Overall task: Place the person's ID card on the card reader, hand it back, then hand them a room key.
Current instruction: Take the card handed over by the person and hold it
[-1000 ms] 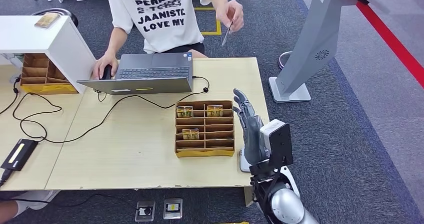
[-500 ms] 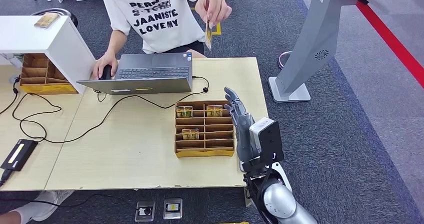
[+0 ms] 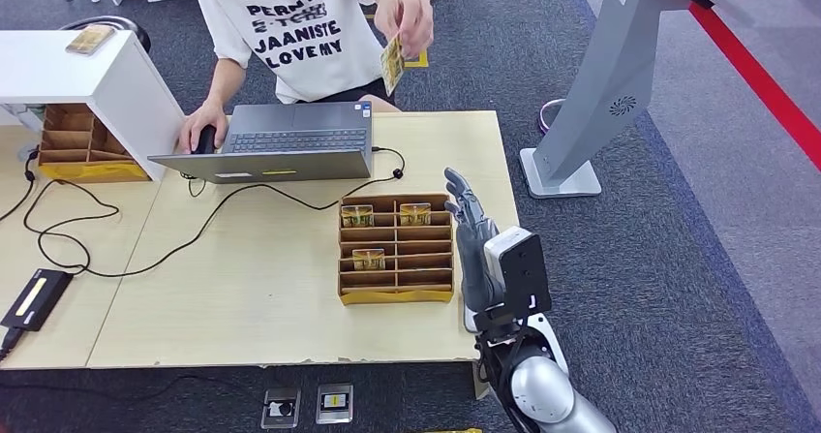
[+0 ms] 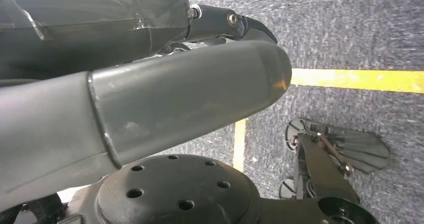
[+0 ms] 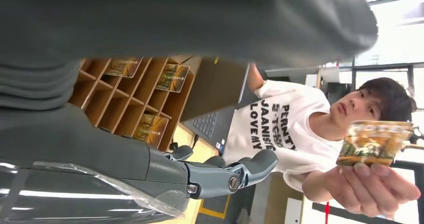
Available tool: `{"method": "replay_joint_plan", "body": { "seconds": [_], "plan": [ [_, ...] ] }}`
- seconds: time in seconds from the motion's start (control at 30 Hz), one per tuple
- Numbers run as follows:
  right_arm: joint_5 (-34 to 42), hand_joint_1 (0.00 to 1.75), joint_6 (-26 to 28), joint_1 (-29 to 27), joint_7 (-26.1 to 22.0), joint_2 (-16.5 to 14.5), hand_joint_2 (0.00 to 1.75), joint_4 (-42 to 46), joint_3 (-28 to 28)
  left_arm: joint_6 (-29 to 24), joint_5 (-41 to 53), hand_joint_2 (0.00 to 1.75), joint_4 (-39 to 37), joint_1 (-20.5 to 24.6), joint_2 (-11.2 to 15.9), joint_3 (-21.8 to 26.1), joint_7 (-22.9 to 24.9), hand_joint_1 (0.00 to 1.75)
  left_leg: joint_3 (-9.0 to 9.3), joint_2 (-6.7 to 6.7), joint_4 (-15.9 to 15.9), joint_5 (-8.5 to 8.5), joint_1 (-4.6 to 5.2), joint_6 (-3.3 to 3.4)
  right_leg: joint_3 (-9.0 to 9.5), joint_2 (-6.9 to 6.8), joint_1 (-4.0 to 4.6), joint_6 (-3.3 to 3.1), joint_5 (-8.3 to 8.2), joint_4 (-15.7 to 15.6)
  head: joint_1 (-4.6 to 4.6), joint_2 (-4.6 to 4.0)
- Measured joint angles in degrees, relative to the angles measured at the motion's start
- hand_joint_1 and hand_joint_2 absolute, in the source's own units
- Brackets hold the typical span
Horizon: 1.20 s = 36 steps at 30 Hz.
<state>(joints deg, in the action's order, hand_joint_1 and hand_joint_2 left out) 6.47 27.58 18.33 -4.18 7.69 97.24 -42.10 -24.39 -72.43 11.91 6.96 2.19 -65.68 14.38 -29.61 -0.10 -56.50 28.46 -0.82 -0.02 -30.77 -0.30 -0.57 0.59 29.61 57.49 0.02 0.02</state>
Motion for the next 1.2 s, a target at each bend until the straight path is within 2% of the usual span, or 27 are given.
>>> {"method": "replay_joint_plan", "body": {
  "seconds": [1.2],
  "plan": [
    [0.0,0.0,0.0,0.0,0.0,0.0,0.0,0.0,0.0,0.0,0.0,0.0,0.0,0.0,0.0,0.0,0.0,0.0,0.0,0.0,0.0,0.0,0.0,0.0,0.0,0.0,0.0,0.0,0.0,0.0,0.0,0.0]
  ]
}}
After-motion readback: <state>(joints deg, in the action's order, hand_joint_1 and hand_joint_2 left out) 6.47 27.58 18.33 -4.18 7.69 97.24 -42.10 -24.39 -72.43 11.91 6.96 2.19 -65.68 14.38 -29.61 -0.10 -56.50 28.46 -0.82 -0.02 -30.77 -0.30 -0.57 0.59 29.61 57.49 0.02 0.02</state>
